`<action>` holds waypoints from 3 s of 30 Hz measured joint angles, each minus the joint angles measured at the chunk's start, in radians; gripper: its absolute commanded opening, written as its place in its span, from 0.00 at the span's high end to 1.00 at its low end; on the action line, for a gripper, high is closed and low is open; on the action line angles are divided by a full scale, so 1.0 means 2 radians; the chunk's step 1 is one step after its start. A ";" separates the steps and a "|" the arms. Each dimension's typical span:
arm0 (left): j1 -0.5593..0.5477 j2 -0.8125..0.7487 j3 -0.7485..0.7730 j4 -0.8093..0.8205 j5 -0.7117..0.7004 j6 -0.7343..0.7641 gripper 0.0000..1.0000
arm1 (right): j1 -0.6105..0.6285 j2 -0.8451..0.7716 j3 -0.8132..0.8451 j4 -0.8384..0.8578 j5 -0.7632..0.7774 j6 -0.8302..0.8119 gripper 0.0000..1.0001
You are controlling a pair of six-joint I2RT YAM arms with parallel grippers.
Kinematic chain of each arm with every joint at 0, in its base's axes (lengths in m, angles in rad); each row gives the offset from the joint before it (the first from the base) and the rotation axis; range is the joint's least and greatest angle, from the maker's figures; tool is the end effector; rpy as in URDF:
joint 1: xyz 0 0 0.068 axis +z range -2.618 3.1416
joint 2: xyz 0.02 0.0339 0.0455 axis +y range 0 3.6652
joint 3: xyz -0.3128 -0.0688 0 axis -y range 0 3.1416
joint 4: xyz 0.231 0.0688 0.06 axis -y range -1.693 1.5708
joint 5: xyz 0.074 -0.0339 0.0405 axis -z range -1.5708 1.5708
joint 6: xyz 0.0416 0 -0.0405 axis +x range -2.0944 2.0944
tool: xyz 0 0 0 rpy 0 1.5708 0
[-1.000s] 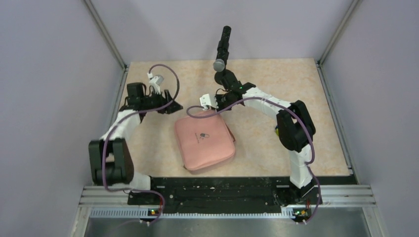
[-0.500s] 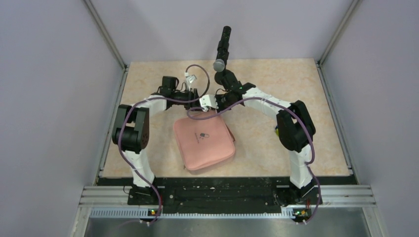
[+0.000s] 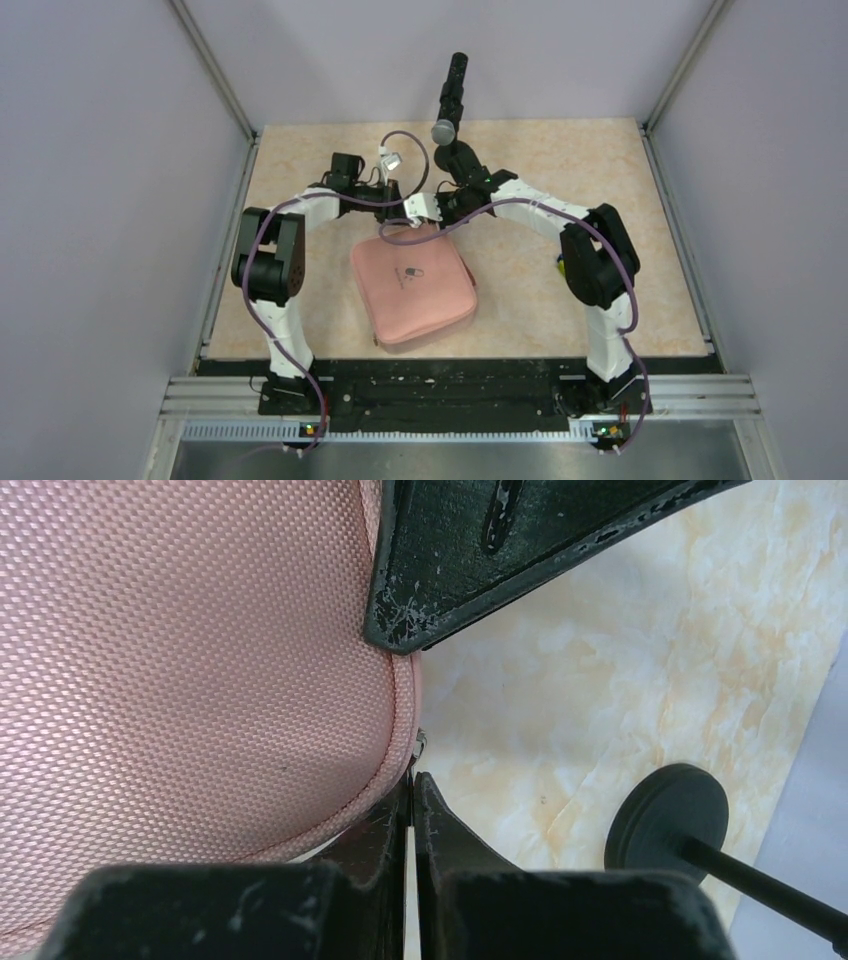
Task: Organize the medicine kit
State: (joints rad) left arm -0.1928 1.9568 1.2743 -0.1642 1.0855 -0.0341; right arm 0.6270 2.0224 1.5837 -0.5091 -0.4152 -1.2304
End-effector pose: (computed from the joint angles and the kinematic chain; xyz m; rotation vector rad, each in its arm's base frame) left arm 0.4020 -0.1160 0.2342 0.6705 2.1376 -1.4025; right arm 0.3598 0.2814 0.2601 -2.0354 1.3173 0.2551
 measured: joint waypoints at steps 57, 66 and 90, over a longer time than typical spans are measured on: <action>0.164 -0.212 -0.068 -0.280 -0.287 -0.110 0.40 | -0.045 -0.177 -0.206 -0.015 -0.077 0.153 0.60; 0.151 -0.167 -0.118 -0.386 -0.154 -0.031 0.45 | -0.042 -0.177 -0.220 -0.019 -0.087 0.147 0.71; 0.088 0.058 0.178 -0.241 -0.092 -0.046 0.40 | -0.164 -0.211 -0.205 -0.098 -0.179 0.146 0.33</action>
State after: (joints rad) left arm -0.0174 2.0727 1.6302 -0.6472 0.9020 -0.1265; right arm 0.2993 1.6001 1.1728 -0.7055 -0.7738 -0.9390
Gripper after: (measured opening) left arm 0.600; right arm 0.625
